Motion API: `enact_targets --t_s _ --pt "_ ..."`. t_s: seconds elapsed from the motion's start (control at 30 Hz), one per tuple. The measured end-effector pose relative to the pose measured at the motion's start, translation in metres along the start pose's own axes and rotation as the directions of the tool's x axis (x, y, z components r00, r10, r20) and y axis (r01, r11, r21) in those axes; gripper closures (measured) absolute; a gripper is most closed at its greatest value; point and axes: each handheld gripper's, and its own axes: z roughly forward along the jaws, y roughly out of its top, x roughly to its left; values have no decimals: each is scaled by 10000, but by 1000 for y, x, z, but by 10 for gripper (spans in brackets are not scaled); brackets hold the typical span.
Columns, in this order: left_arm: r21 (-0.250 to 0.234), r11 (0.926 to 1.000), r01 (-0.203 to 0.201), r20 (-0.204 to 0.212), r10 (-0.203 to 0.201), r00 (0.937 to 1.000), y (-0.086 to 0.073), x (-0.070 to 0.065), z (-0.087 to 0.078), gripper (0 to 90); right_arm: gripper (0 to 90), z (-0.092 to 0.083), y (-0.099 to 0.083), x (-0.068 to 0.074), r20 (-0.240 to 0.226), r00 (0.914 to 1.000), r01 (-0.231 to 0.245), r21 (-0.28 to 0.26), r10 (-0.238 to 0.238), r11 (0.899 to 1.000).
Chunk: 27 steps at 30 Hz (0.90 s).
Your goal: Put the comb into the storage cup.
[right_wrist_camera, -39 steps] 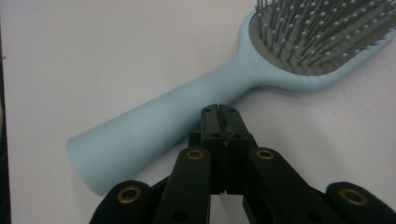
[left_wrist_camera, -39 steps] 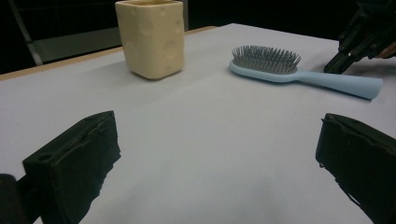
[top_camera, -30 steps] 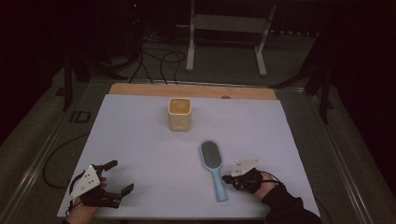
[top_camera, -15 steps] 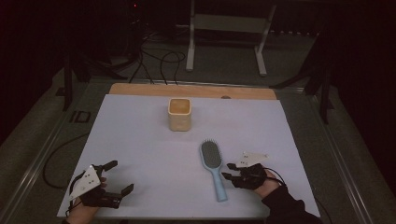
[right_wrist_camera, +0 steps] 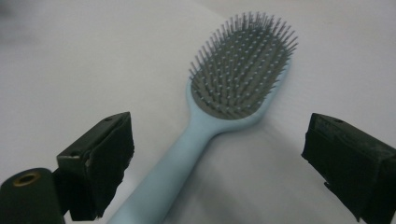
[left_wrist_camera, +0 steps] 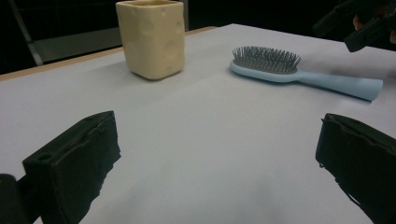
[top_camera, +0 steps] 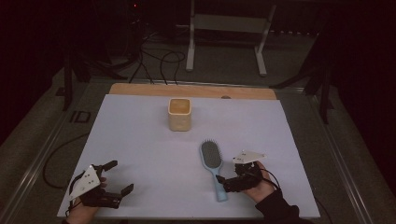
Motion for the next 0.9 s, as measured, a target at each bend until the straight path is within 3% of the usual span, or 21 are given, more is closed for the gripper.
enact_targets --t_s 0.2,0.3,0.43,0.47,0.5,0.57,0.6,0.67,0.77,0.83,0.9 --pt "-33 10000 38 8 -38 10000 0 0 0 0 84 7 3 4 295 9993 -228 189 222 9996" --pt "-77 9999 87 2 -87 10000 0 1 -1 0 84 10 5 7 763 9971 -71 288 49 9996" --pt "-115 9999 92 13 -92 10000 0 0 -1 0 104 14 10 10 453 9985 -333 374 316 9987" --pt "-100 9999 83 23 -82 10000 0 0 -1 0 129 17 12 9 78 9983 -575 579 571 9967" --pt "-79 10000 56 9 -56 10000 0 0 -1 0 129 17 12 9 78 9983 -575 579 571 9967" --pt "-96 10000 -13 -7 13 10000 0 -1 -1 0 137 25 12 7 -328 9954 -850 1240 897 9886" --pt "-112 9999 -19 13 19 10000 1 -1 -1 0 137 25 12 7 -328 9954 -850 1240 897 9886" --pt "-107 9999 -8 12 8 10000 0 -1 -2 0 134 29 12 6 -620 9886 -1272 1453 1373 9812" --pt "-141 9999 3 32 -2 10000 1 0 -2 0 115 33 12 10 137 9877 -1560 1700 1560 9730" --pt "-128 9999 11 26 -11 10000 0 -1 -2 0 94 36 13 13 777 9798 -1954 1714 1845 9656" --pt "-127 9999 -11 18 12 10000 1 -1 -2 0 88 39 14 16 1044 9698 -2354 1637 2205 9580"
